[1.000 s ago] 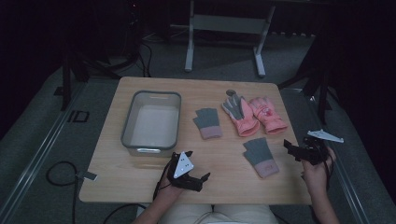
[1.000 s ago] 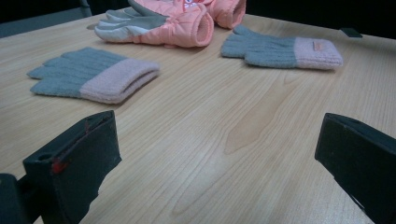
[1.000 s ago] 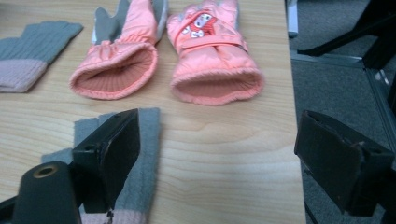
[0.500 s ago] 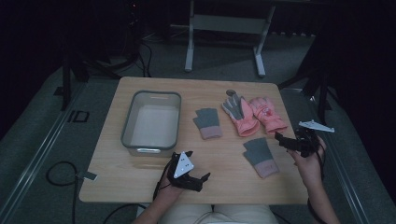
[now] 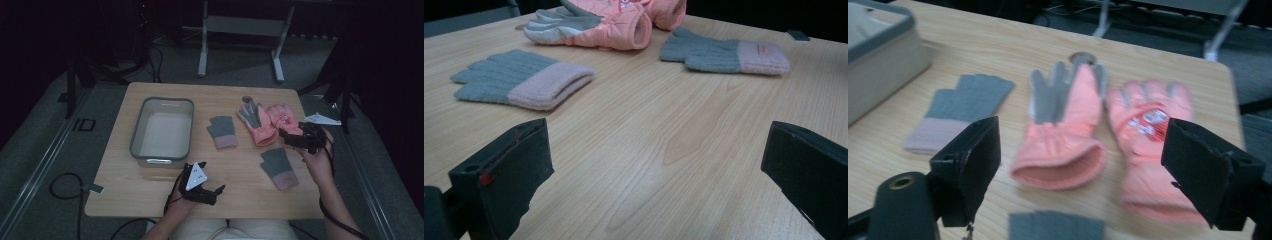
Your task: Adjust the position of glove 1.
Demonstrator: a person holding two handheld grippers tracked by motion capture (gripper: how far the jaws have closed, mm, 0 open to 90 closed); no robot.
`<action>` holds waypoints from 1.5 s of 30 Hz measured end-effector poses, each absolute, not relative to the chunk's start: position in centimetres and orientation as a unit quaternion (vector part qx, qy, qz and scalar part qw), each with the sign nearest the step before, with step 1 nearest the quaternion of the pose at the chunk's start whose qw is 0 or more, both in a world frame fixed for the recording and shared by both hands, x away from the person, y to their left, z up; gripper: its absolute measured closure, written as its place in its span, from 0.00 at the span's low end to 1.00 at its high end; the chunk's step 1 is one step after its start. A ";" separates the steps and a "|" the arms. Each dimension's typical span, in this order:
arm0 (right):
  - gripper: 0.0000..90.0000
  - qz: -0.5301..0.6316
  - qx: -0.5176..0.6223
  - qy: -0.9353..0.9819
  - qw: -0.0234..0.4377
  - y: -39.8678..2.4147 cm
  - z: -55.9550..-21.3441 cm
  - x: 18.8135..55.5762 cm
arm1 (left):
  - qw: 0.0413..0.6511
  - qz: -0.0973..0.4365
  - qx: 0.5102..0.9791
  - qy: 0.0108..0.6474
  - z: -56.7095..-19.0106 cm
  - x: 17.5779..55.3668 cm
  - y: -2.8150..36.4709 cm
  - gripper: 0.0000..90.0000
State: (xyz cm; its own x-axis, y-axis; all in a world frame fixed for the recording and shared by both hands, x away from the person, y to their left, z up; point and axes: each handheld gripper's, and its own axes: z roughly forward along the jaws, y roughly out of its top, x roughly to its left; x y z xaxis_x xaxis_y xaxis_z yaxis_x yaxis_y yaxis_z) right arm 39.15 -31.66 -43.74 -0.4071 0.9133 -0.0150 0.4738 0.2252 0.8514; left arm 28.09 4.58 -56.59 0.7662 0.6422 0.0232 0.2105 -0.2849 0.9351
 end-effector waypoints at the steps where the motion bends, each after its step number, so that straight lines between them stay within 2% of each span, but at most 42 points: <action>1: 0.19 0.406 0.467 0.738 0.268 -31.3 -43.7 39.3 | 0.531 0.203 0.776 0.274 -56.6 28.1 4.6 0.00; 8: 0.27 0.413 0.443 0.755 0.251 -28.8 -43.6 40.5 | 0.532 0.209 0.774 0.271 -56.6 27.9 4.5 0.00; 22: 0.35 0.422 0.400 0.780 0.232 -23.4 -44.4 42.6 | 0.533 0.206 0.775 0.270 -56.6 28.0 4.6 0.00; 29: 0.45 0.420 0.376 0.797 0.219 -20.6 -45.9 43.5 | 0.535 0.202 0.775 0.270 -56.6 28.0 4.6 0.00; 36: 0.48 0.413 0.371 0.810 0.186 -17.8 -48.2 45.2 | 0.534 0.208 0.774 0.269 -56.6 27.9 4.6 0.00; 45: 0.57 0.389 0.371 0.824 0.180 -15.4 -50.3 47.2 | 0.537 0.205 0.773 0.270 -56.6 27.9 4.6 0.00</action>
State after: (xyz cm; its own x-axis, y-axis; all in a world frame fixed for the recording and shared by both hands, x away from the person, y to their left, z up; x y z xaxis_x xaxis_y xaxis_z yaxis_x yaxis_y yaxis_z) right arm 47.22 -15.41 -50.27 -0.6594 0.7518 -0.0074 0.4719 0.4216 0.7743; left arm 27.94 4.63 -56.62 0.7702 0.6372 0.0273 0.1965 -0.2778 0.9403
